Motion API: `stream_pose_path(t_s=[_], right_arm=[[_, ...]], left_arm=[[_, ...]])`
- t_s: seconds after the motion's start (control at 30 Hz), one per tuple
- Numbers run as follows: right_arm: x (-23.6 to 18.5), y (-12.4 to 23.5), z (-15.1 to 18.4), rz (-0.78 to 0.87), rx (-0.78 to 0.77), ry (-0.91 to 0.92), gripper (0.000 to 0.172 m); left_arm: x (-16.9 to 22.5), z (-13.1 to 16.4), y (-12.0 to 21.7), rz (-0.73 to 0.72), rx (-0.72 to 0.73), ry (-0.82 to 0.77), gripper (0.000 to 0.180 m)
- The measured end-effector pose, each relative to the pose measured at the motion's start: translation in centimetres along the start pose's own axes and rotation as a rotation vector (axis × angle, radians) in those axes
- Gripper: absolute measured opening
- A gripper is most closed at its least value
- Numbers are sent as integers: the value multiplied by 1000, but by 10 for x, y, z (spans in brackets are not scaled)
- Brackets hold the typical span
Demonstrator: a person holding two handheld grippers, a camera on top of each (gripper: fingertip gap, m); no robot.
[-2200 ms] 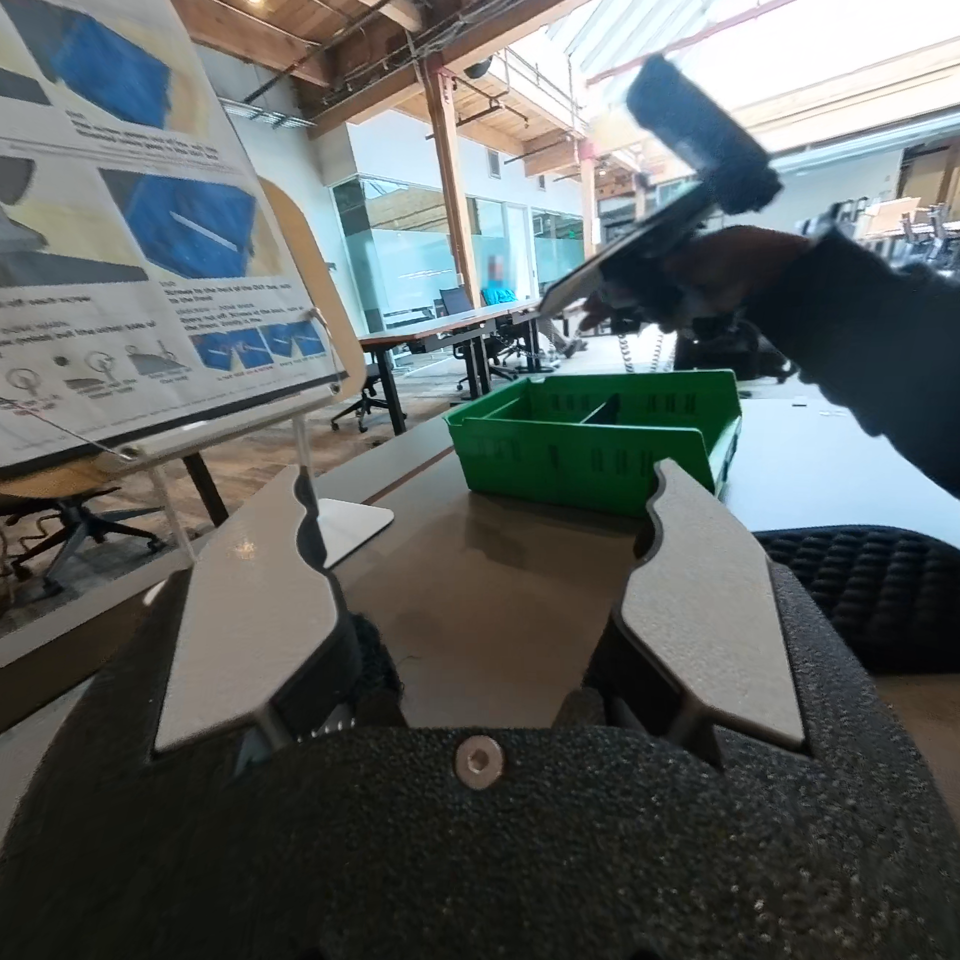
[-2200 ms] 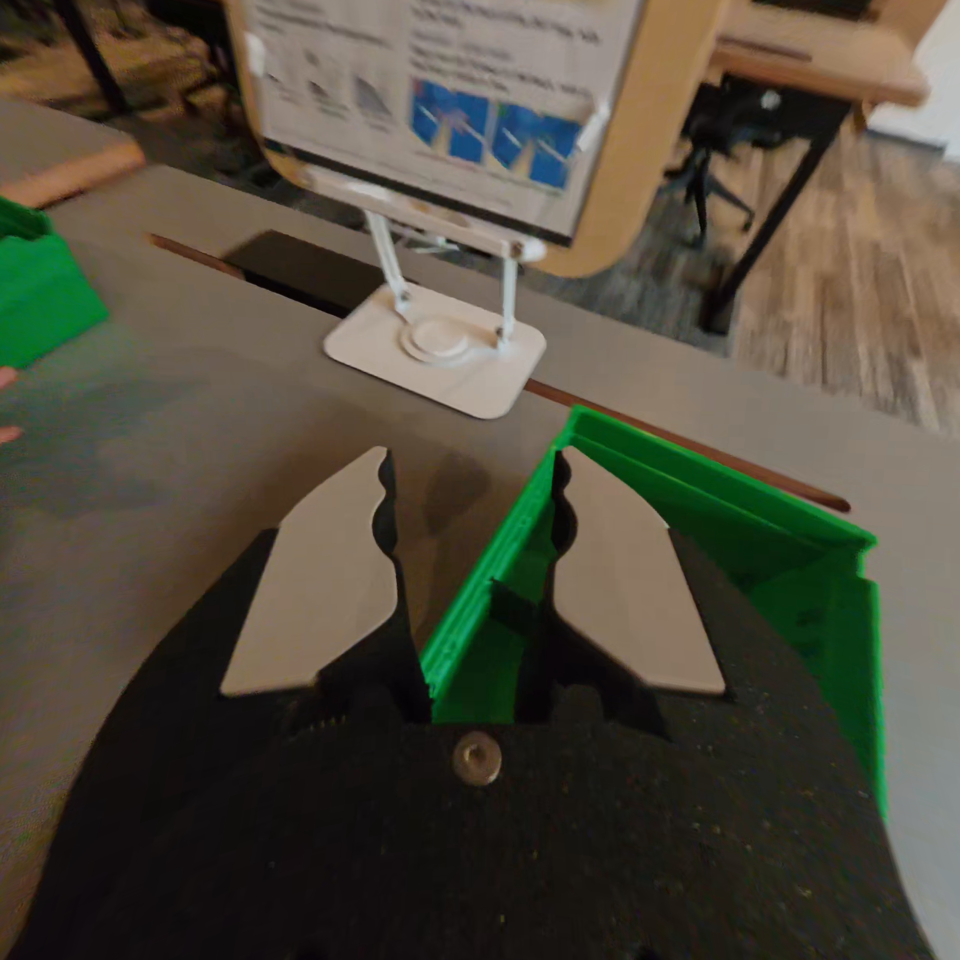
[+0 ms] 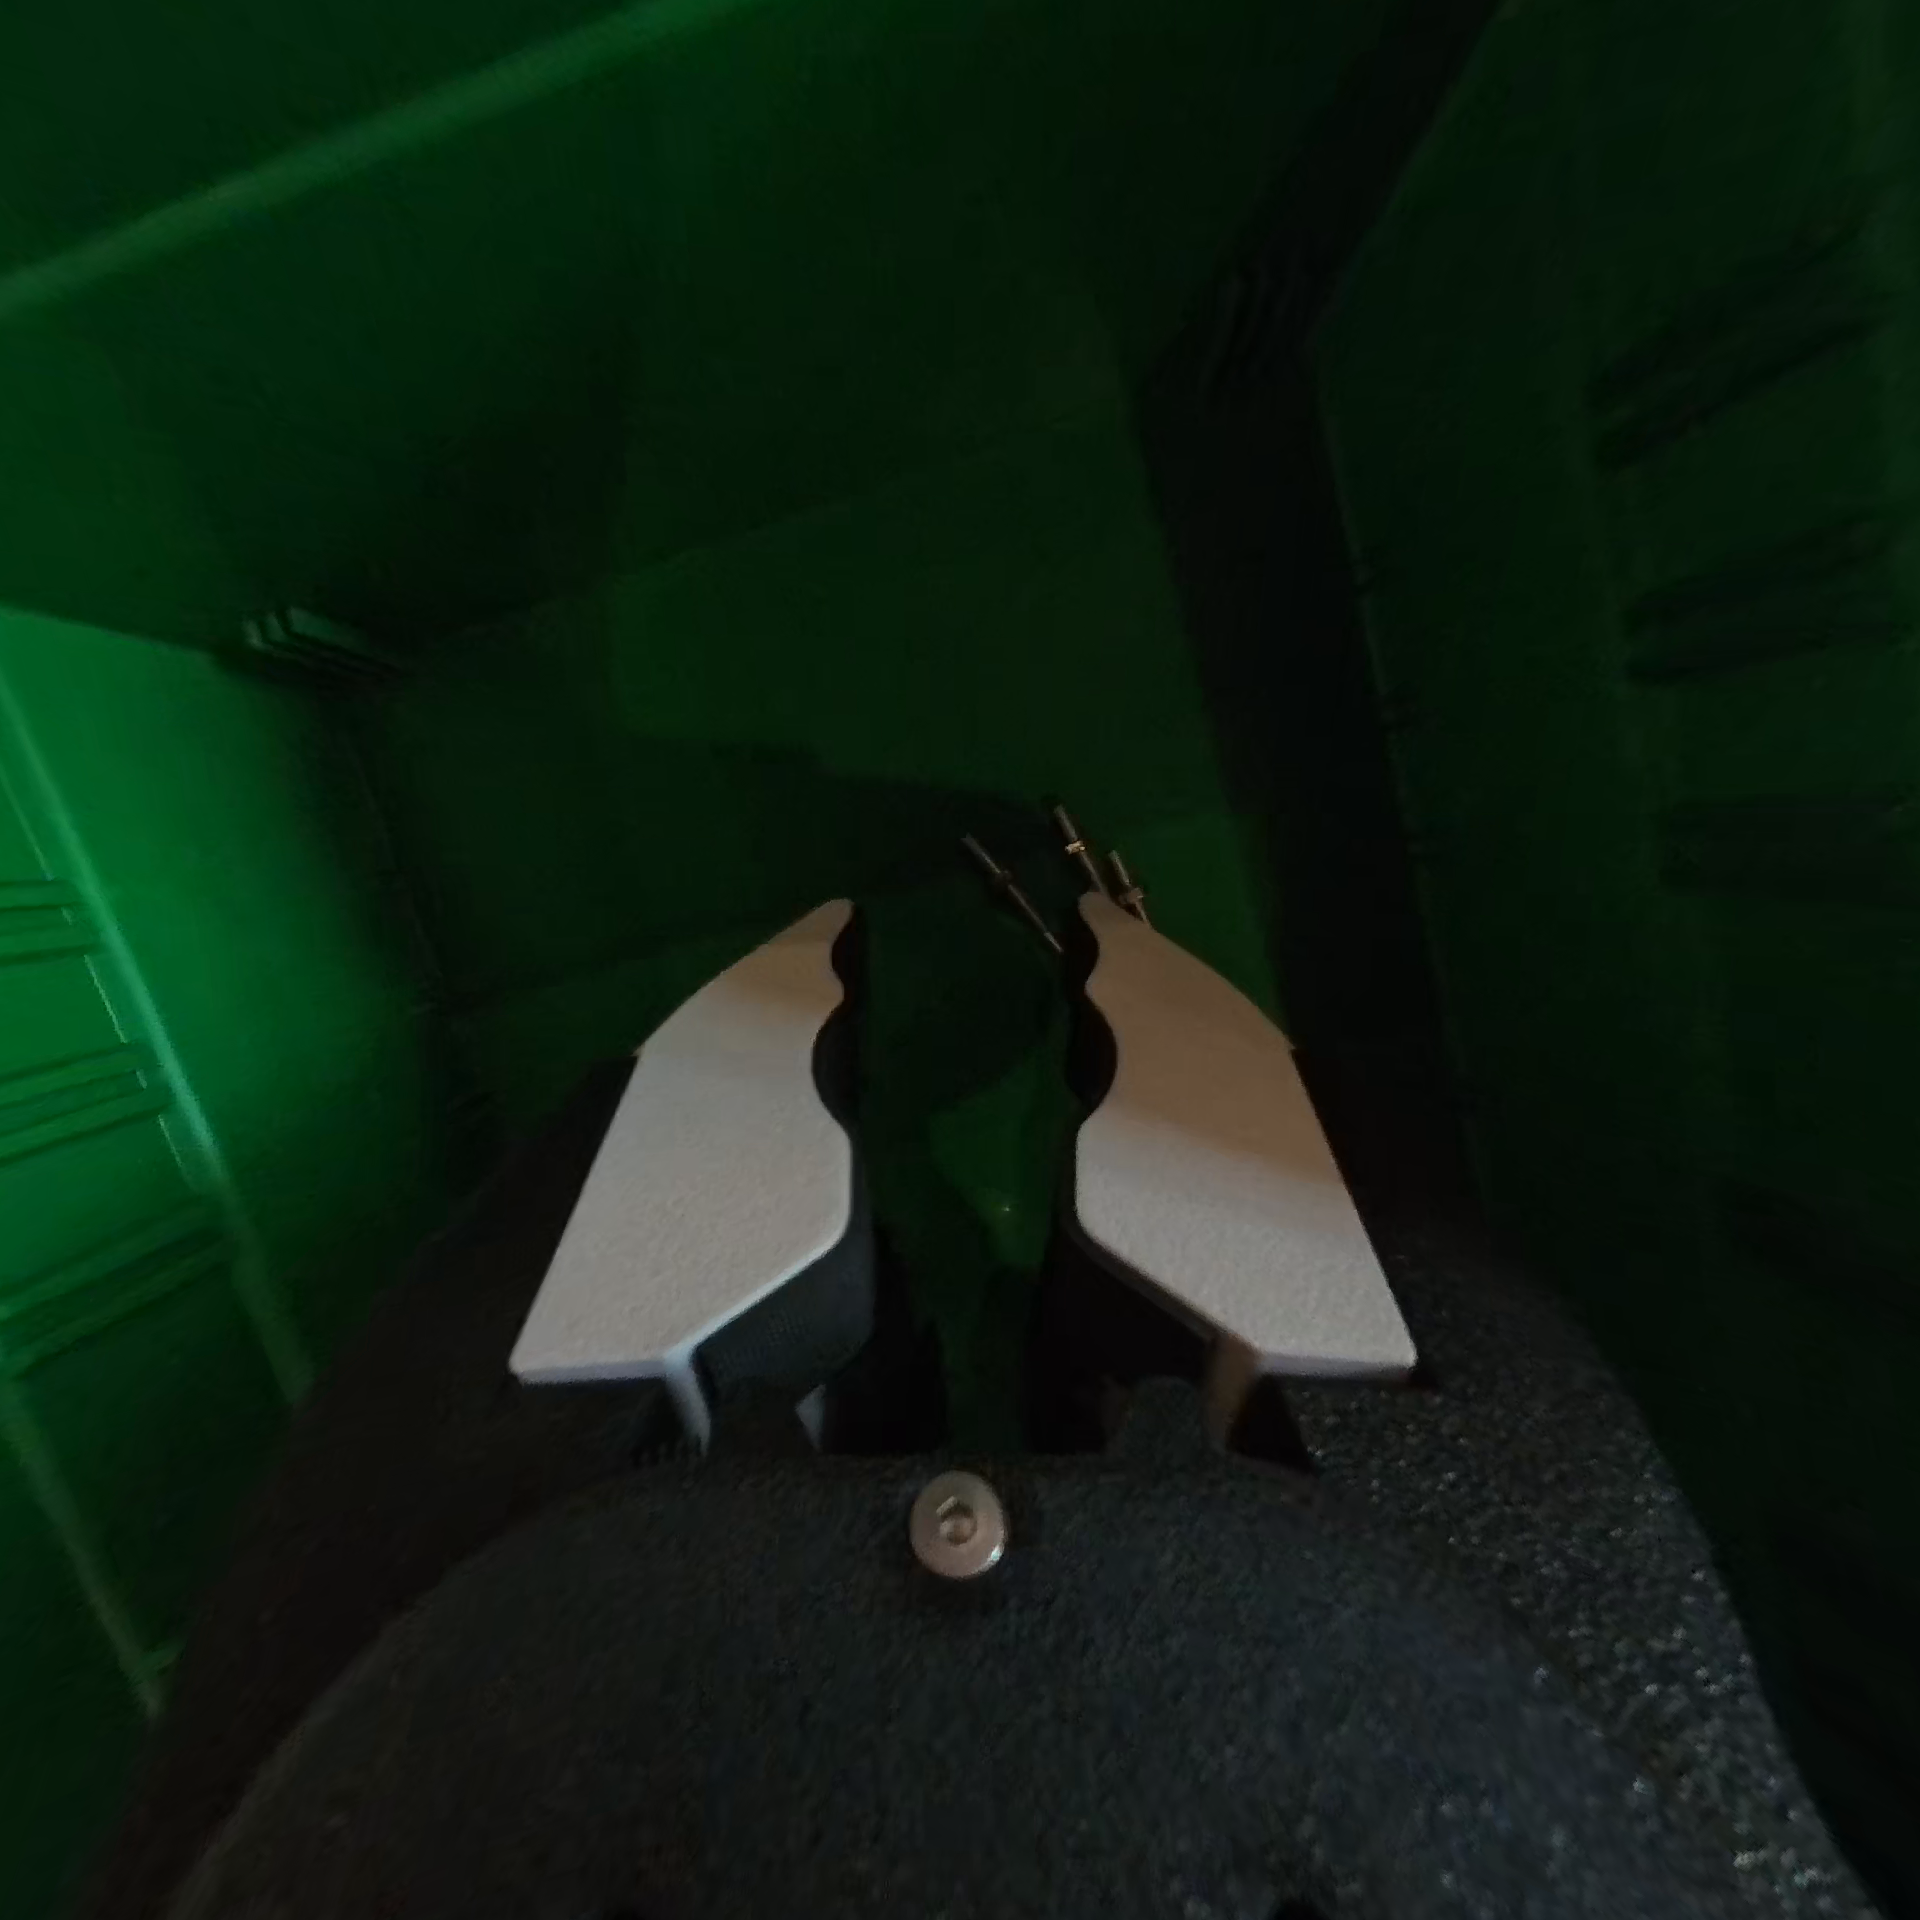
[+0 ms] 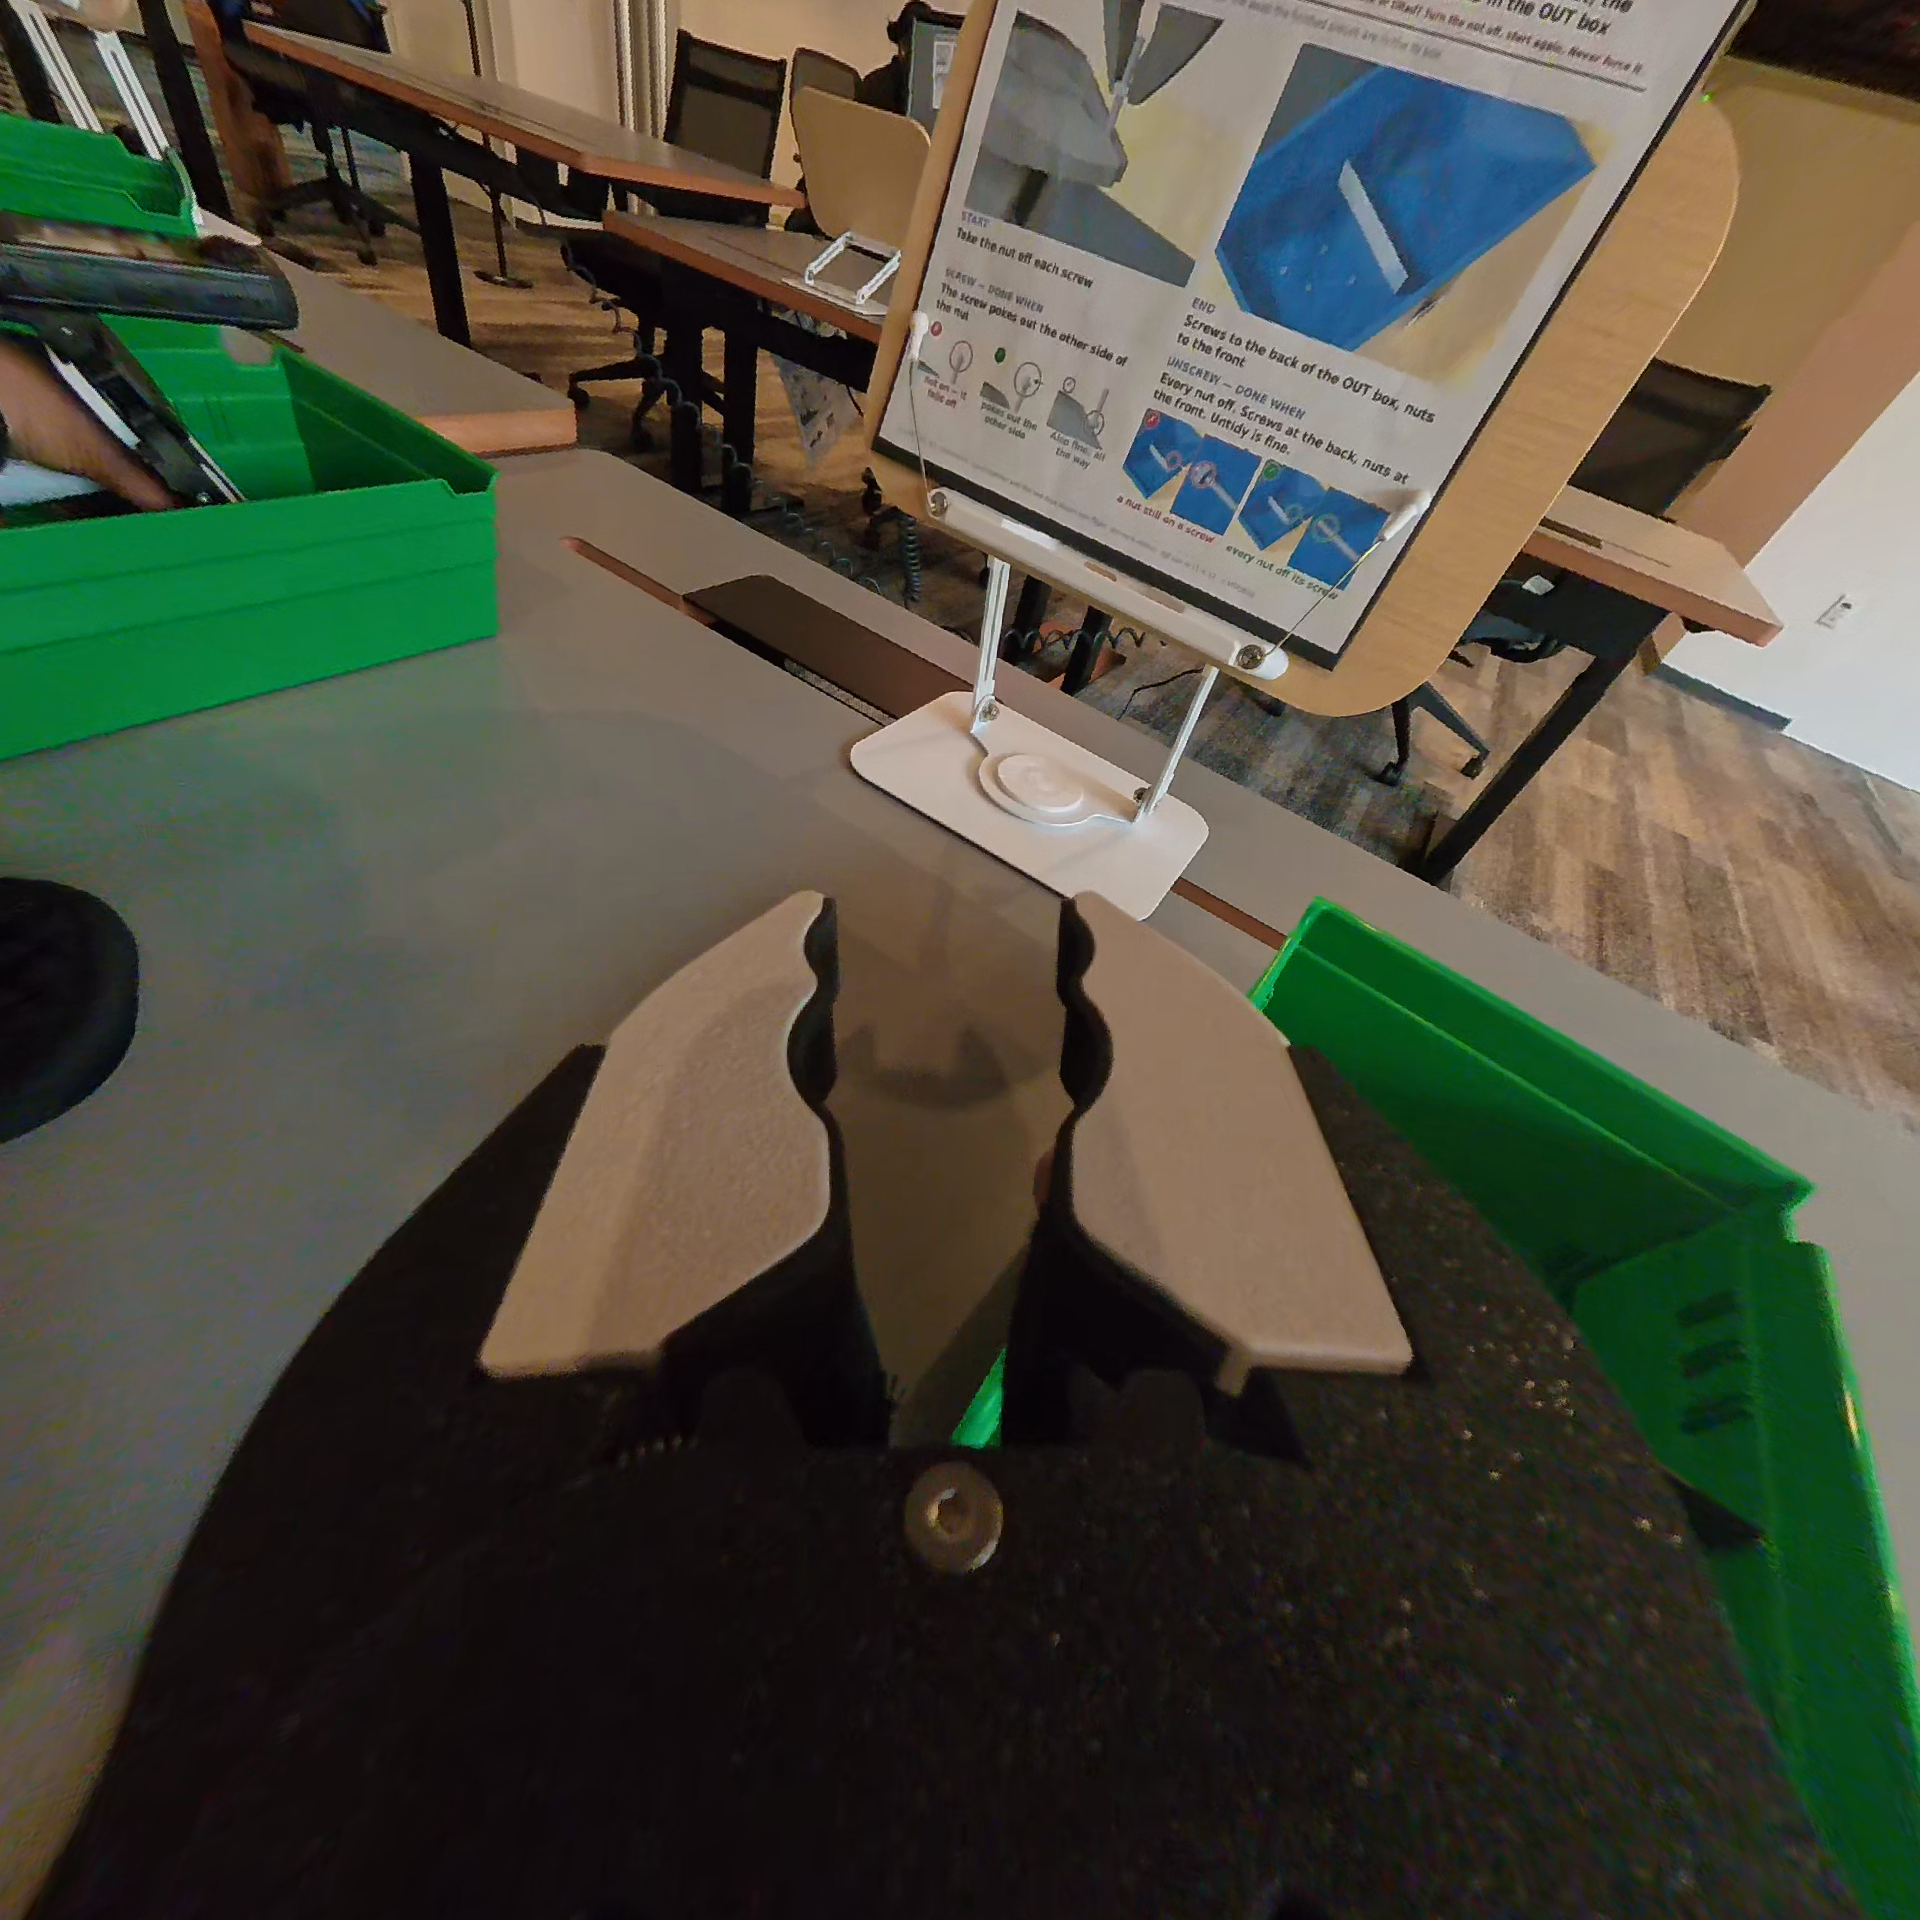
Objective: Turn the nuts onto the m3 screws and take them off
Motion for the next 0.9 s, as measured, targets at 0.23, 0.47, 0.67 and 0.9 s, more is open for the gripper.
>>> stream_pose_path(t_s=[0.23, 0.47, 0.67, 0.9], right_arm=[[2, 3, -1, 9, 4, 0, 39], [4, 9, -4, 22, 11, 7, 39], [3, 11, -6, 21, 16, 13, 39], [-6, 6, -12, -19, 18, 33, 38]], left_arm=[[11, 3, 0, 71, -13, 22, 11], [9, 7, 0, 88, -21, 52, 3], [9, 8, 1, 94, 5, 28, 2], [27, -20, 40, 210, 292, -19, 2]])
Point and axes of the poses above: each gripper's, where its closed fingertips meet, y back along the fingers, z out of its underside, x = y × z across the jaws, the point moved 1 cm from there along y, back along the fingers, and after that the axes turned 11 degrees about y, right-handed, at the moved point
